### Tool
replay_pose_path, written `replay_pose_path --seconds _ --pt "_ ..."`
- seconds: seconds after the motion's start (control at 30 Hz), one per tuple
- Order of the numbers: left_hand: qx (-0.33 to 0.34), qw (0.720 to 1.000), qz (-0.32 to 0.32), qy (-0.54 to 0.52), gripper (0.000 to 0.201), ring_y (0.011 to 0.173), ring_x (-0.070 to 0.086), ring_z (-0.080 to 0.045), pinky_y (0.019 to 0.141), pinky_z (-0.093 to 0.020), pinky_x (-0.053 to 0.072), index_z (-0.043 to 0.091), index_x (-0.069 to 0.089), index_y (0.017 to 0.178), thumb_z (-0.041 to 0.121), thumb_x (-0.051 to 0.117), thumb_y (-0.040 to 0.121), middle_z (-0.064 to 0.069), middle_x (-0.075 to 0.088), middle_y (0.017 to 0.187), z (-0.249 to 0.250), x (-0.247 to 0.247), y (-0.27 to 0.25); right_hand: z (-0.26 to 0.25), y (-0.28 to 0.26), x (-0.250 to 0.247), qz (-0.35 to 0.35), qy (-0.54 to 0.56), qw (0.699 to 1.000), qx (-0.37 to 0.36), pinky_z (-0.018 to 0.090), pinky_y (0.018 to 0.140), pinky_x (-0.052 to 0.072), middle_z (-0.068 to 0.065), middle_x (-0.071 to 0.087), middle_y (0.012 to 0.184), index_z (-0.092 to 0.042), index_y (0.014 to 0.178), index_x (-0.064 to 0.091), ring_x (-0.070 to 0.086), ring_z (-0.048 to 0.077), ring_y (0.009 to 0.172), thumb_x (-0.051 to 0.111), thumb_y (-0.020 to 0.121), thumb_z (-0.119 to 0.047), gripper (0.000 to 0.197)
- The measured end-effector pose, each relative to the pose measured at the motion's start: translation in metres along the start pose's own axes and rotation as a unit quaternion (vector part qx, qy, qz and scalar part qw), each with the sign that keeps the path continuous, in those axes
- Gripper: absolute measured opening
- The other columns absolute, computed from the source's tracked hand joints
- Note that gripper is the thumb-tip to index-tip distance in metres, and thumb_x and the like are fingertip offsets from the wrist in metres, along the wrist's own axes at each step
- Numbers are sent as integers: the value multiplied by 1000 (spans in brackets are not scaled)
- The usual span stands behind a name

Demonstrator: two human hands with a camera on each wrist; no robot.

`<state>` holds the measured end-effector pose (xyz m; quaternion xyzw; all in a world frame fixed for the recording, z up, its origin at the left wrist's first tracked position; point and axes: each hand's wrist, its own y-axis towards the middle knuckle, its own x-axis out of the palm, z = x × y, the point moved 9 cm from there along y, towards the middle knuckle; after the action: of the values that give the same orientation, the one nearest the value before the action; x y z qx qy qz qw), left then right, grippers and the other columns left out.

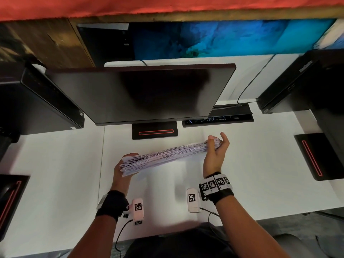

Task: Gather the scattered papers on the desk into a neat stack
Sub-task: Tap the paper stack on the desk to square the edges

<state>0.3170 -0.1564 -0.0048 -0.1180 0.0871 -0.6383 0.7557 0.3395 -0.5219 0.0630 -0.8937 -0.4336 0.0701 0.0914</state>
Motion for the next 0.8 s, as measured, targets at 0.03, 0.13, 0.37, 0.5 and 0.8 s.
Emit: replay_pose_path --seconds 0.03,0.13,0.37,0.5,0.8 --pt "2 1000 0 1 30 104 68 -19 88 -28 56 11 66 119 0 66 91 3 74 108 2 1 -1 -1 -1 1 -1 -7 1000 0 9 82 45 -5 61 111 -31 140 37 61 -4 93 55 98 -37 46" --pt "-2 1000 4 -5 34 102 70 -20 91 -31 54 12 71 113 8 74 79 -3 76 106 8 5 -6 -5 -3 4 -1 -27 1000 -5 6 86 42 -3 58 120 -32 140 37 58 -3 103 52 99 -42 44" --pt "-15 999 12 -34 34 102 72 -23 85 -25 57 6 71 117 -3 74 84 -9 76 107 18 11 -12 -10 -7 7 -13 -49 999 -18 21 104 40 -2 52 131 -36 142 34 55 12 117 65 91 -42 60" --pt "-20 998 20 -47 39 100 73 -23 86 -27 58 6 70 118 -4 77 80 -9 77 107 21 13 -14 -13 -6 8 -9 -45 999 -25 13 94 41 -3 52 129 -35 142 34 58 10 111 64 92 -42 59" --pt "-28 999 13 -28 34 103 71 -27 97 -40 53 11 73 113 -2 77 81 -9 77 105 17 10 -17 -12 0 1 4 -57 997 -43 18 92 47 3 56 119 -34 139 37 61 7 99 64 91 -41 56"
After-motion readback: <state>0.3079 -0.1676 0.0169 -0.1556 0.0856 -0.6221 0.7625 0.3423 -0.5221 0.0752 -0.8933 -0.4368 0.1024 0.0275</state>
